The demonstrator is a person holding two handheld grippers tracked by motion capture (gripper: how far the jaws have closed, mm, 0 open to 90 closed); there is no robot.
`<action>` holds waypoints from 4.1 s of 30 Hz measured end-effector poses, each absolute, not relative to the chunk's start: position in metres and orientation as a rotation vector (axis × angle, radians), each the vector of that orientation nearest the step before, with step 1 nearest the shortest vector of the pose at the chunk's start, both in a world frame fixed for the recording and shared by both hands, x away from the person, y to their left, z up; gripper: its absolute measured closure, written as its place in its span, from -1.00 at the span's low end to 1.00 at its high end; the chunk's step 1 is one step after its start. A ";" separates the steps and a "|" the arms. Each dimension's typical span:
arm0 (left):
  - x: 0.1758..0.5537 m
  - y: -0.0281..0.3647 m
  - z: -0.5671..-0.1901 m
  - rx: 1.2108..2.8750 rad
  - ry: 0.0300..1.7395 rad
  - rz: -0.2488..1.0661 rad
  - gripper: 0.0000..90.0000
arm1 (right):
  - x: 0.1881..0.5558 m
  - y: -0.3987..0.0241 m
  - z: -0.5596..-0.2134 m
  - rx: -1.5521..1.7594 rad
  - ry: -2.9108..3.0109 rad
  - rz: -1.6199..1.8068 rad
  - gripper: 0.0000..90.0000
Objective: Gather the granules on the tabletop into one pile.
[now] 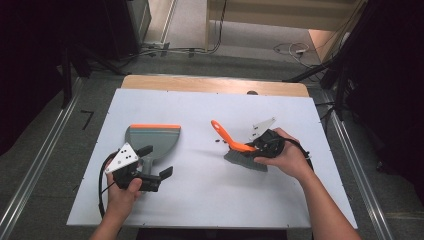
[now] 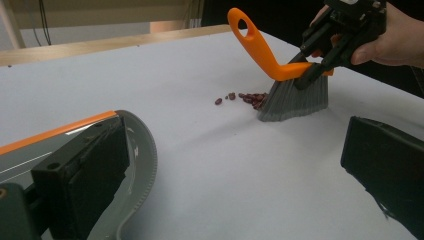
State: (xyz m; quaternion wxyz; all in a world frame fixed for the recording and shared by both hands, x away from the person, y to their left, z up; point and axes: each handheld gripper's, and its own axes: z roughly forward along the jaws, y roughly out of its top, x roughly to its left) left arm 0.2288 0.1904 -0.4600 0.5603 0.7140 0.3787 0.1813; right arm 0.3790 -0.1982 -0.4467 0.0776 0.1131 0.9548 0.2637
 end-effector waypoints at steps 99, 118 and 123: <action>0.230 0.191 -0.457 1.671 0.904 0.437 -1.00 | 0.346 -0.199 -0.411 0.772 2.777 0.848 0.51; 0.231 0.190 -0.459 1.679 0.905 0.436 -1.00 | 0.371 -0.193 -0.442 0.552 2.843 0.763 0.51; 0.231 0.190 -0.458 1.679 0.905 0.437 -1.00 | 0.378 -0.189 -0.440 0.552 2.833 0.745 0.51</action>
